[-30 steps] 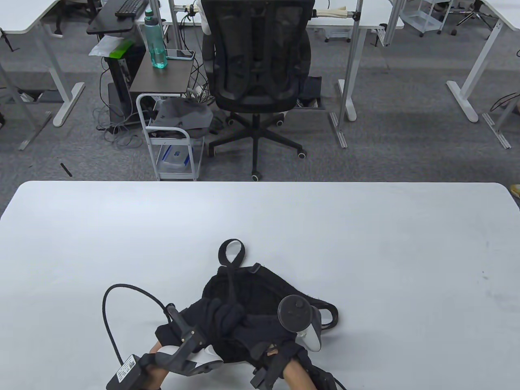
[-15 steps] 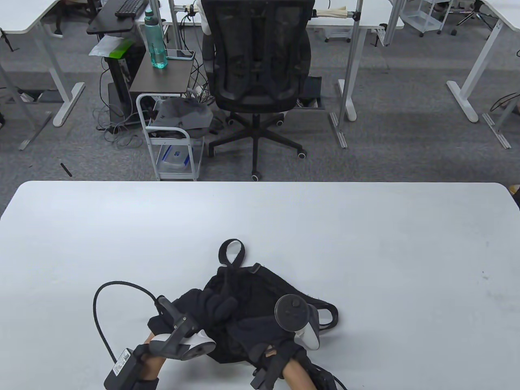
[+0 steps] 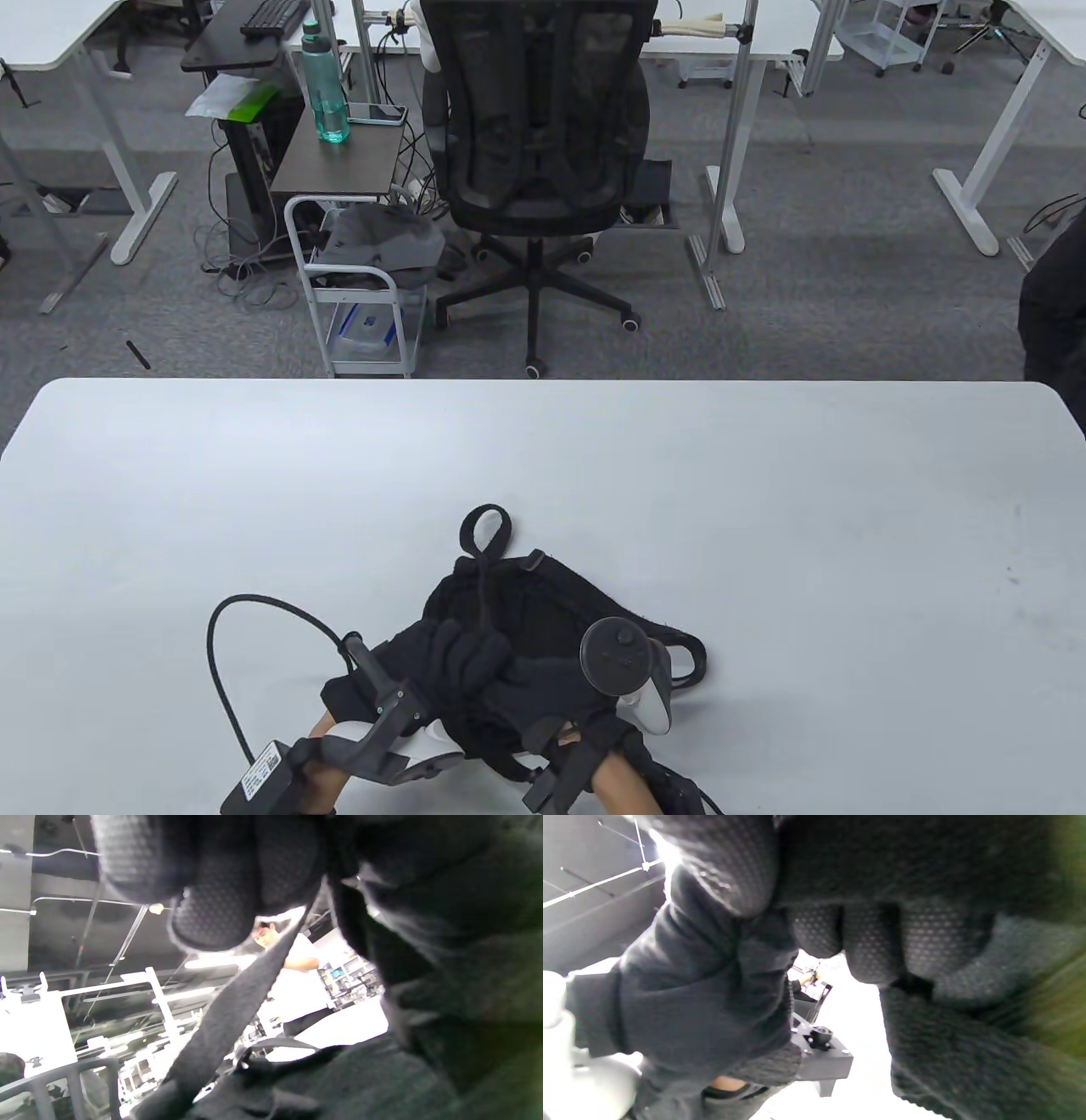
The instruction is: Pull shoulder strap to tighten
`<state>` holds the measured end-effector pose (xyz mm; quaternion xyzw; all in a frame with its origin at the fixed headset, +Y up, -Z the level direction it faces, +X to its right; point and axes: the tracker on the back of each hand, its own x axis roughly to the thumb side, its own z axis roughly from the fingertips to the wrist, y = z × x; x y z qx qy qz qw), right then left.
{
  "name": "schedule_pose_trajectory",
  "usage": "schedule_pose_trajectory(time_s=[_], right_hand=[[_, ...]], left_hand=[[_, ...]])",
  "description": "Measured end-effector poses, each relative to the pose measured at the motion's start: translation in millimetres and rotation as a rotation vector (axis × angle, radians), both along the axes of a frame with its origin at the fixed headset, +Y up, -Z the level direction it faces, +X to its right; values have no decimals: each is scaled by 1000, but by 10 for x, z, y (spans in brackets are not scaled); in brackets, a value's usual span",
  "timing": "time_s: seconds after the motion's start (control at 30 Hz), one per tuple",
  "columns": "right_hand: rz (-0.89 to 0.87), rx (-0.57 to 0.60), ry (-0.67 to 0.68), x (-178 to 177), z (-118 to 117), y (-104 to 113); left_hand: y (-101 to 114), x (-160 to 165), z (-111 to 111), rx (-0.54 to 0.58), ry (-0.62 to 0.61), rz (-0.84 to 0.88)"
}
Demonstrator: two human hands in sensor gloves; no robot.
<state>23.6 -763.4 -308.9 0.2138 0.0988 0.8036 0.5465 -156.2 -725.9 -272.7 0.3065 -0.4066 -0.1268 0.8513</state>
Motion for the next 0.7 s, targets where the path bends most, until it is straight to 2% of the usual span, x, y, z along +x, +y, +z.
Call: schedule_pose_trajectory(time_s=[0.2,0.4,0.53,0.7], right_hand=[[32,10,16,-25,-14,5],[50,-3,49,-29,-38,-22],[62,-19,76,-57,-38,-30],[112,-28,118,-18,-24,-18]], left_hand=[[-49,-48,-85,-53,-9,22],[-92,-167,-277,-62,74,5],[-99,-282,-321,-97,113,29],[-35,-216,-181,11,104,-42]])
